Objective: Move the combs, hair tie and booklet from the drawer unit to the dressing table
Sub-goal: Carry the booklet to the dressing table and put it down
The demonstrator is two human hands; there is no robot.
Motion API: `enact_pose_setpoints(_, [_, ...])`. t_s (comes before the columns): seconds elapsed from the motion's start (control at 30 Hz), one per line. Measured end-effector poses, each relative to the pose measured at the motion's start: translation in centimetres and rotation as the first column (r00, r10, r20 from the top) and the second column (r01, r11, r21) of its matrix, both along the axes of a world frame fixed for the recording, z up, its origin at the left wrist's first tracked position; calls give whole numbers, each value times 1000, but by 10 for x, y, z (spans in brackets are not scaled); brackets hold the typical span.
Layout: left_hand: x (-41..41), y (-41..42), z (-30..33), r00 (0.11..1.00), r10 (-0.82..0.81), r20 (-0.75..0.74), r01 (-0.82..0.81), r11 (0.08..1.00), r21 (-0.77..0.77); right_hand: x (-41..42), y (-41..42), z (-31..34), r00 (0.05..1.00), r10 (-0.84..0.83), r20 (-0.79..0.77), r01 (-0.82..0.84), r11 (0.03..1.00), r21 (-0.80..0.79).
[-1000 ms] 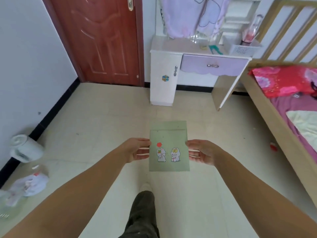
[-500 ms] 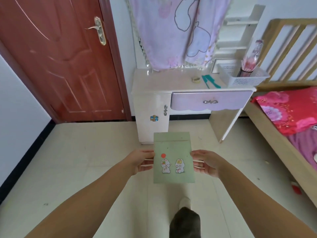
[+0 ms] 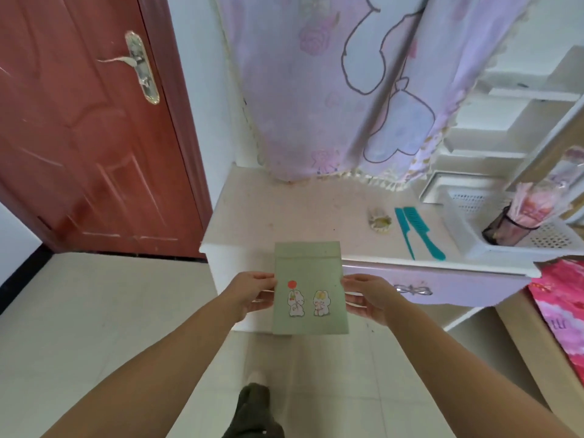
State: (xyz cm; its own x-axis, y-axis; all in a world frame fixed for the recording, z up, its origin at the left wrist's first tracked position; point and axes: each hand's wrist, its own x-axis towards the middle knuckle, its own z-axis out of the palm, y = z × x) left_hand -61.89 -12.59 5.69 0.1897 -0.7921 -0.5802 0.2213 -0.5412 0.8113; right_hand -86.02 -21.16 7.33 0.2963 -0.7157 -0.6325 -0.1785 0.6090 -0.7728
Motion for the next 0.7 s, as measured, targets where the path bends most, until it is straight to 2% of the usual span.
enact_pose_setpoints(0.17, [30, -132, -19, 997, -66, 34, 65, 997, 47, 35, -108, -26, 989, -131, -67, 131, 991, -5])
enact_pose_setpoints(0.37, [26, -244, -35, 985, -138, 98, 126, 985, 120, 42, -199, -39, 950, -260, -171, 267, 963, 22])
enact_pose_setpoints(0.6, [10, -309, -62, 896, -270, 352, 208, 957, 204, 43, -268, -64, 930, -196, -312, 219, 975, 39])
enact_pose_setpoints(0.7, [10, -321, -73, 887, -274, 373, 196, 952, 234, 44, -280, -75, 910, -172, -377, 199, 979, 35])
